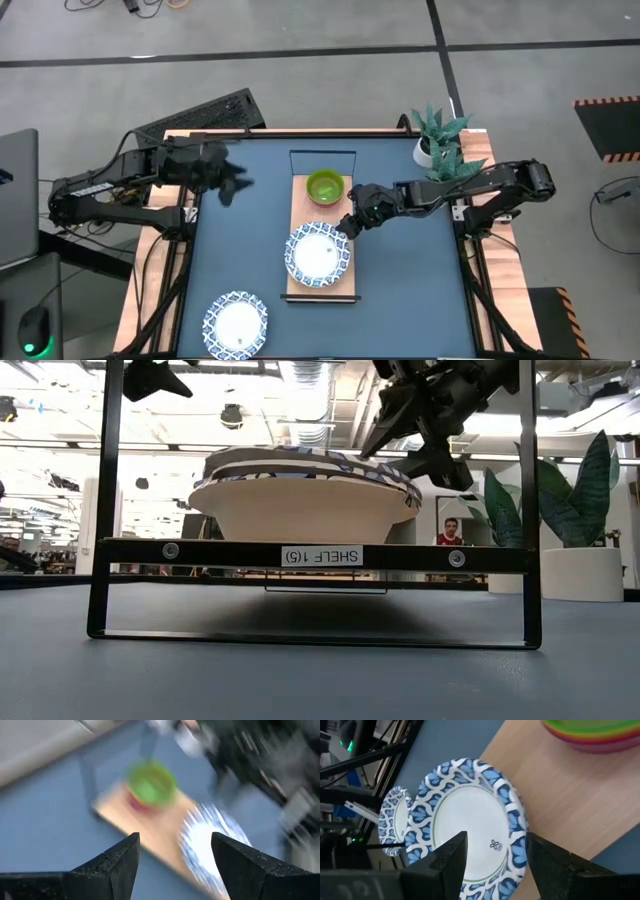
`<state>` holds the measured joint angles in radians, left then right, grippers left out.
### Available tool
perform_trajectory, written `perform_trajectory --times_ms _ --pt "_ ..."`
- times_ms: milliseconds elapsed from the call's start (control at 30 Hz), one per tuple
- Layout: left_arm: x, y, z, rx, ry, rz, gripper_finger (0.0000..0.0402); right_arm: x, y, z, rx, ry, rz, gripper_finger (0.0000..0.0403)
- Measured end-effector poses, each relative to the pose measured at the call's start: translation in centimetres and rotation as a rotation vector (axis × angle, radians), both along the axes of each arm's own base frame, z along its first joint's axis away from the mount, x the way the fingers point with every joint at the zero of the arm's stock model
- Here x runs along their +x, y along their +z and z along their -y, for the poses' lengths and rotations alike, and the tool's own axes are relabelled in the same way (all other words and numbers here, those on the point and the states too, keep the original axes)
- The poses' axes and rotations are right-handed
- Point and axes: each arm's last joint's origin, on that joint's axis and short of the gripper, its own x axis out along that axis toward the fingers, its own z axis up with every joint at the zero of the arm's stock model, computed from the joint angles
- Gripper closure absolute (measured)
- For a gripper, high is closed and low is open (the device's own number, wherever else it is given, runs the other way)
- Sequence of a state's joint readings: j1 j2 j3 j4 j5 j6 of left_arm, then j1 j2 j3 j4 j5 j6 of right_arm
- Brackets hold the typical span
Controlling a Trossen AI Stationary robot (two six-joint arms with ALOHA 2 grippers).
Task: Place and stack bowls onto a shelf
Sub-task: Stack the white patterned plate on top of the other white patterned plates on the shelf
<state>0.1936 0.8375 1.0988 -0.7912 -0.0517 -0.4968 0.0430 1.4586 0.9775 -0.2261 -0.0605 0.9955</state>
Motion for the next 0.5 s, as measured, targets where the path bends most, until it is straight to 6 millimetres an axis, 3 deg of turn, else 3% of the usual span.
perform_trajectory --times_ms 133,233,500 --pt "-0.5 -1.1 1.4 -0.203 -0.262 -0.105 0.0171 0.0 0.0 -0.6 0.010 0.032 0.000 0.0180" --pt "-0.5 -2.5 2.5 -0.315 -0.339 -0.202 0.0171 -0.1 0.0 -1.0 0.010 0.046 0.001 0.0180" --pt "-0.8 -7.2 6.8 -0.376 -0.504 -0.441 0.0171 -0.2 0.0 -2.0 0.029 0.062 -0.003 0.0180"
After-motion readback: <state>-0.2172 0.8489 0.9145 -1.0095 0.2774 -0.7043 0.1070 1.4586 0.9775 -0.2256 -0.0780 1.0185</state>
